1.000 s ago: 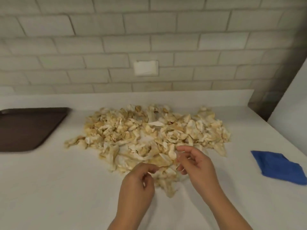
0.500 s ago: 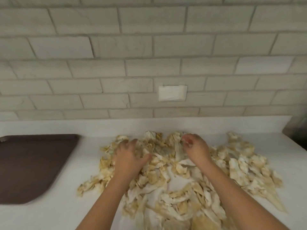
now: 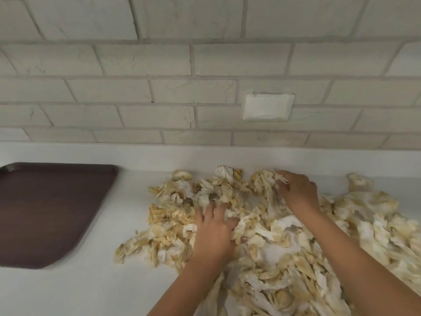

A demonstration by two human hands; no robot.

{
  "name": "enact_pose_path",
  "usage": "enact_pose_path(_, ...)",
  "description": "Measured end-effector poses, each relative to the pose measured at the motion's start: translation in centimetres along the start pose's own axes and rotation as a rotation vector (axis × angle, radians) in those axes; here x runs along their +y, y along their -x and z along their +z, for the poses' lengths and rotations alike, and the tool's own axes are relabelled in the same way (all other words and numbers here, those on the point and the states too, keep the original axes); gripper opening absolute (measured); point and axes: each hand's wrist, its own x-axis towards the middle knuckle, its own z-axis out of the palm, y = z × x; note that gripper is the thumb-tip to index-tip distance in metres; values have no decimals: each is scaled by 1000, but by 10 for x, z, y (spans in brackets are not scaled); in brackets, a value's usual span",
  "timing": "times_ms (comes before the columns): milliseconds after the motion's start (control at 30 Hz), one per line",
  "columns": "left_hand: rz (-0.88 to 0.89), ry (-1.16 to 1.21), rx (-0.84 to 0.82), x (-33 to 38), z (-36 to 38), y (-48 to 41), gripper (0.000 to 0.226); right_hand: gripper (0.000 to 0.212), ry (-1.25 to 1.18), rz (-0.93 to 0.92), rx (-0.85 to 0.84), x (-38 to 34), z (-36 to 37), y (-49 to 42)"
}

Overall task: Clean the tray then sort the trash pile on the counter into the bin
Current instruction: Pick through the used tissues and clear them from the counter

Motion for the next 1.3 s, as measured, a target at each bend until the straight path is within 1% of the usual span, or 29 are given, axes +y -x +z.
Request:
enact_pose_path(67, 5, 20, 22, 5, 0, 2, 43, 30, -147, 5, 68, -4, -5, 9)
enact_pose_path(167, 31, 141, 70, 5, 4, 6, 53, 20, -390, 43, 135, -12, -17, 22)
enact_pose_path(233, 123, 198, 30, 6, 3, 11, 58, 13, -582, 86, 178, -16, -26, 30)
enact_pose_path(300, 213, 168, -62, 11, -5, 16, 61, 13, -702, 90, 225, -19, -32, 37)
enact_pose_path(367, 255, 161, -156, 16, -15, 18, 67, 9, -765, 81, 231, -24, -35, 41)
enact_pose_path(433, 273, 164, -196, 20, -23, 16, 74, 5, -779, 70, 222, -29, -34, 44)
enact_pose_path(500, 274, 199, -276, 18, -28, 10, 82, 9, -769, 64, 191, -33, -31, 46)
enact_pose_path(533, 256, 254, -350, 14, -33, 4, 82, 13, -771, 65, 170, -34, -30, 46)
enact_pose_path(600, 219, 401, -468, 4, -45, -17, 71, 16, -781, 73, 141, -35, -29, 47)
enact_pose_path(633, 207, 473, -459, 1, -51, -32, 63, 16, -777, 78, 137, -35, -30, 49)
enact_pose_path(667, 174, 545, -391, 1, -54, -49, 56, 15, -761, 81, 131, -33, -30, 49)
enact_pose_path(733, 24, 624, -168, 0, -49, -83, 49, 15, -703, 96, 98, -29, -27, 50)
enact_pose_path(767, -71, 583, -82, -3, -40, -98, 50, 19, -671, 109, 70, -27, -25, 51)
enact_pose_path(800, -160, 487, -82, -8, -26, -111, 54, 24, -639, 116, 44, -25, -22, 52)
enact_pose_path(833, -222, 361, -174, -13, -11, -119, 60, 28, -609, 117, 26, -23, -20, 55)
enact_pose_path(867, -245, 244, -296, -16, 3, -123, 68, 32, -592, 118, 16, -21, -18, 57)
enact_pose_path(900, -234, 165, -380, -17, 13, -124, 70, 35, -588, 119, 15, -19, -17, 60)
enact_pose_path(933, -201, 139, -397, -15, 20, -123, 67, 36, -597, 120, 26, -16, -16, 61)
enact_pose_path(1033, -49, 228, -316, -1, 21, -112, 48, 35, -678, 151, 110, -12, -17, 65)
enact_pose_path(1100, 16, 331, -266, 6, 12, -97, 45, 33, -721, 159, 171, -13, -18, 67)
enact_pose_path(1133, 25, 373, -206, 9, 8, -86, 49, 32, -746, 157, 192, -15, -19, 68)
enact_pose_path(1167, 25, 380, -112, 12, 0, -75, 55, 32, -775, 156, 208, -17, -21, 69)
enact_pose_path(1200, 13, 359, -15, 13, -8, -62, 60, 31, -800, 153, 220, -18, -22, 70)
enact_pose_path(1233, -8, 335, 47, 14, -15, -49, 67, 31, -816, 145, 229, -20, -24, 71)
enact_pose_path(1267, -42, 315, 47, 11, -20, -38, 76, 31, -825, 138, 229, -19, -26, 71)
enact_pose_path(1300, -81, 298, -15, 7, -23, -27, 86, 31, -834, 131, 218, -19, -28, 72)
